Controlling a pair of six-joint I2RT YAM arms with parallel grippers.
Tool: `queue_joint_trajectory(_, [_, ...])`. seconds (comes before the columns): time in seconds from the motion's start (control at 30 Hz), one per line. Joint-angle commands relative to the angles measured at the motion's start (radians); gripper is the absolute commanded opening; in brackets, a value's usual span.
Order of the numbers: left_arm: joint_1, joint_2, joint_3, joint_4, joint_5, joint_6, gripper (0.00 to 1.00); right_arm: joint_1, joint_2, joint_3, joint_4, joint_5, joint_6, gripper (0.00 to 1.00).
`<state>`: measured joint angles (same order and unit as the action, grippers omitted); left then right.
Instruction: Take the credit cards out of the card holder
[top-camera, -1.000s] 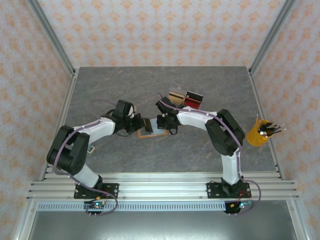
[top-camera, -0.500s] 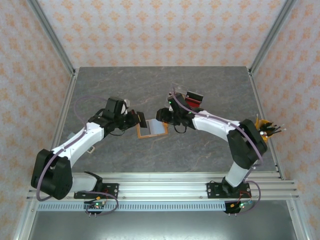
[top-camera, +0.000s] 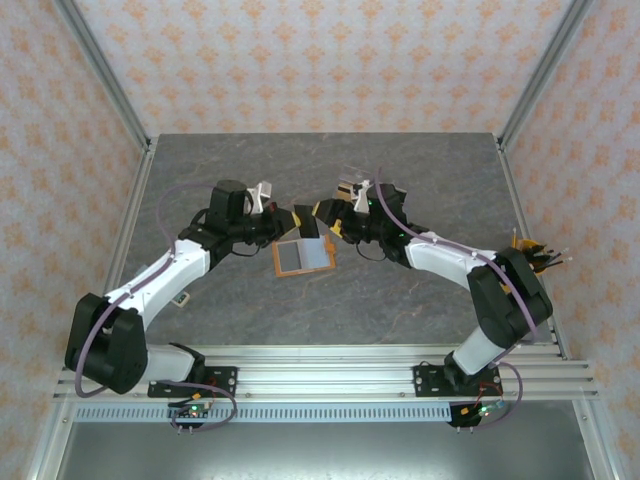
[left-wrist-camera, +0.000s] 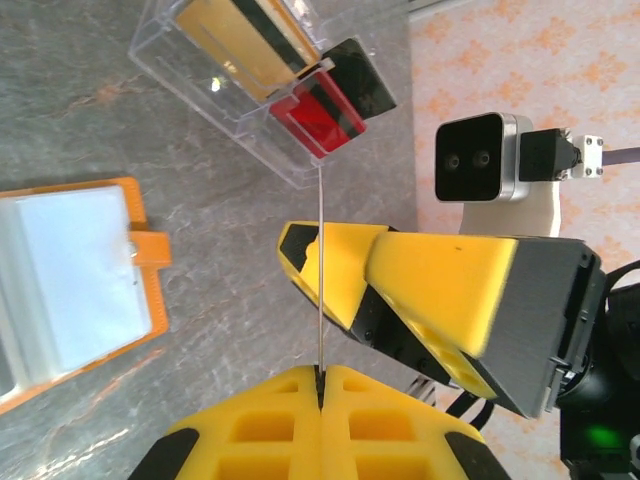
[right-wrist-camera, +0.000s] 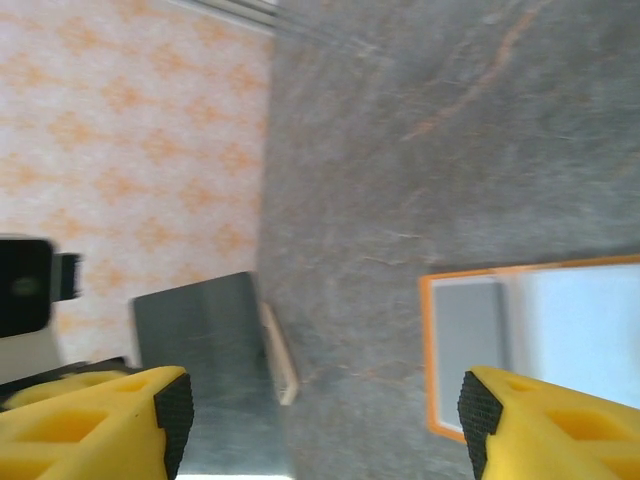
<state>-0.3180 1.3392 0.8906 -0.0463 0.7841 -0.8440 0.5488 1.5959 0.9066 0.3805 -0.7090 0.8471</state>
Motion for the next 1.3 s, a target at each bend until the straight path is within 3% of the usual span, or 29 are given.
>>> queue_joint_trajectory(0.0, [0.007,0.016,0.032,0.097,0.057,-0.058,0.00,-0.013,-0.009,-0.014,0.177,-0.084,0.108,0.69])
queue_joint_trajectory(0.27, [0.006,0.031,0.037,0.128,0.070,-0.089,0.00,-0.015,0.022,0.005,0.224,-0.145,0.163,0.56])
queue_joint_trajectory(0.77, [0.024,0.020,0.051,0.033,0.056,-0.043,0.00,-0.015,0.024,0.018,0.197,-0.151,0.152,0.26])
queue_joint_trajectory(0.93, [0.024,0.025,0.095,-0.119,0.014,0.028,0.01,-0.015,0.017,0.039,0.133,-0.150,0.099,0.09])
queue_joint_trajectory(1.03, [0.025,0.018,0.152,-0.313,-0.104,0.126,0.21,-0.015,0.000,0.063,0.011,-0.123,0.000,0.00])
queue_joint_trajectory(1.13, [0.026,0.011,0.211,-0.507,-0.273,0.222,0.46,-0.016,-0.035,0.110,-0.210,-0.032,-0.187,0.00])
queue_joint_trajectory(1.27, [0.038,-0.001,0.264,-0.682,-0.451,0.339,0.75,-0.016,-0.090,0.209,-0.556,0.223,-0.498,0.00])
